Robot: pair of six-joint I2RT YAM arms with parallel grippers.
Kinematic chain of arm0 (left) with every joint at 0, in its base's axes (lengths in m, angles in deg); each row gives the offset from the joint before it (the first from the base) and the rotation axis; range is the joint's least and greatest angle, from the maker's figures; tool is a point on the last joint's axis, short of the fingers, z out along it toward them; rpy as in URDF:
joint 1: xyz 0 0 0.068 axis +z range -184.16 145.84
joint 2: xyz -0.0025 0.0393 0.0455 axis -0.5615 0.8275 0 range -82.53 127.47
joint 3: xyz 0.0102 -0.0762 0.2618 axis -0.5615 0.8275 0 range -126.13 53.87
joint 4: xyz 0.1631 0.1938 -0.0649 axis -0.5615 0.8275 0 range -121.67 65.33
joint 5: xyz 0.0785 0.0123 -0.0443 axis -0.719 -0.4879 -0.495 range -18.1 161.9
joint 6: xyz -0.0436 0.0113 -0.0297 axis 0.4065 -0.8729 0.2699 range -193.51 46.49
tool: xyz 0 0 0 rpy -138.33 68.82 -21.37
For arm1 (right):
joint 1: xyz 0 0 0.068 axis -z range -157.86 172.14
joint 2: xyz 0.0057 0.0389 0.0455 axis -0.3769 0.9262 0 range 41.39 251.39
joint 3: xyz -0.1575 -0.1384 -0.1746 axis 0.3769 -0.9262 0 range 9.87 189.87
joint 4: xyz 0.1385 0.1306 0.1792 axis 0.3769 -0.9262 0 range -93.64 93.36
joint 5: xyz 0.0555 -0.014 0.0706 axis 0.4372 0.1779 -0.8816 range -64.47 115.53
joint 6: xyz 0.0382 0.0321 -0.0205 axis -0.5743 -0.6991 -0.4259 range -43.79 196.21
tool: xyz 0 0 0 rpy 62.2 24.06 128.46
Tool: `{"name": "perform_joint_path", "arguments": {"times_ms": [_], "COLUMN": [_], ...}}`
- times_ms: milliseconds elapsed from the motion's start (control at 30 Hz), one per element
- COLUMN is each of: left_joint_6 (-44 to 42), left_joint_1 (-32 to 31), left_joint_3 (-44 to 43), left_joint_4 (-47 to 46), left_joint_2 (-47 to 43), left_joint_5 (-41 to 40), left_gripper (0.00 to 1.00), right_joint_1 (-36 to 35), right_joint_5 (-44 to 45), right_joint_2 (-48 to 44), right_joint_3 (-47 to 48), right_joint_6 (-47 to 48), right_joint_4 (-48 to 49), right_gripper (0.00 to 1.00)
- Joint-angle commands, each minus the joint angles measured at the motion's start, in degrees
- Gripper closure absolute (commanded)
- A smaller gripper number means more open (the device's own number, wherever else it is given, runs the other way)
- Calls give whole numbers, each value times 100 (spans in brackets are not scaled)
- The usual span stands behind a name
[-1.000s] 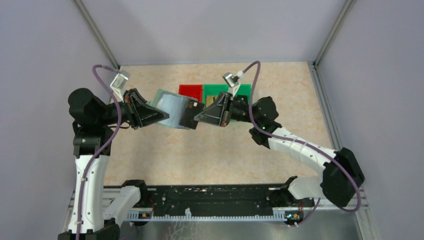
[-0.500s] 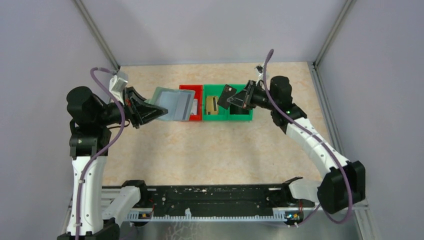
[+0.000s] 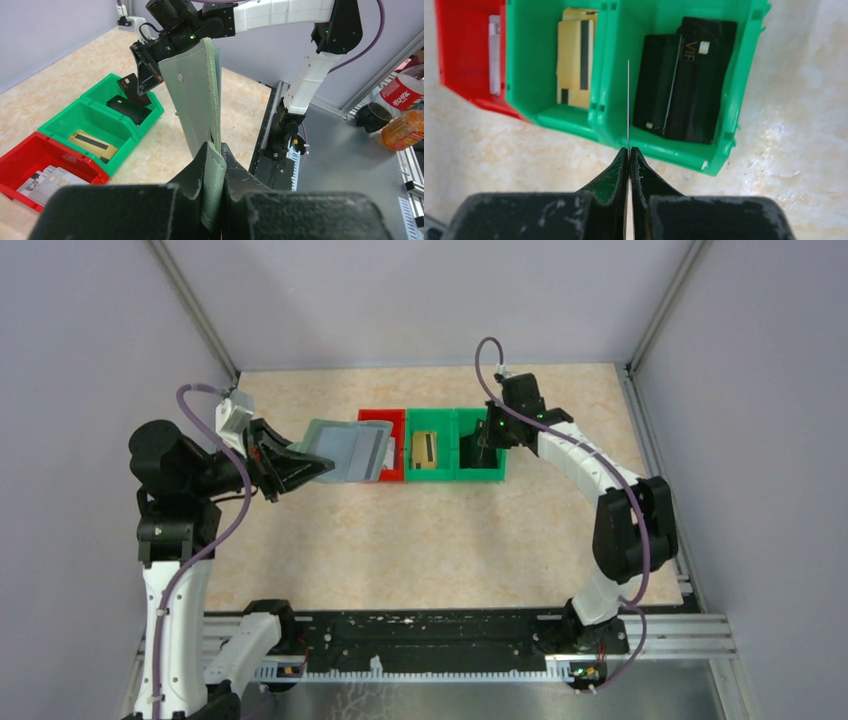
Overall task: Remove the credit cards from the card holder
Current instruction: Place the credit card in the storage box.
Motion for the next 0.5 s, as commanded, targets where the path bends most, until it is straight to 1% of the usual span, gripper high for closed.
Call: {"name": "perform_joint_path", "arguments": {"times_ms": [0,133,267,367,467], "left_joint_6": [35,369,576,1059,1135], "left_joint_1": [13,9,12,13,11], "left_joint_3": [-26,141,144,162,153], "left_joint_4": [-268,-731,-870,-1267,-1333], "left_joint_2": [-7,-98,-109,-53,-48], "left_joint_5": [197,421,397,458,468], "left_gripper": [100,100,100,100,100], "right_joint_1": [21,18,17,17,19], "right_joint_5": [639,654,667,582,542], "right_joint_2": [385,837,1298,1545,1694], "right_joint_3": [630,1002,1456,1590,1665], "right_joint_6": [430,489,532,578,578], "right_joint_4": [-44,12,-88,-43,-75], "right_gripper": [100,100,100,100,100]}}
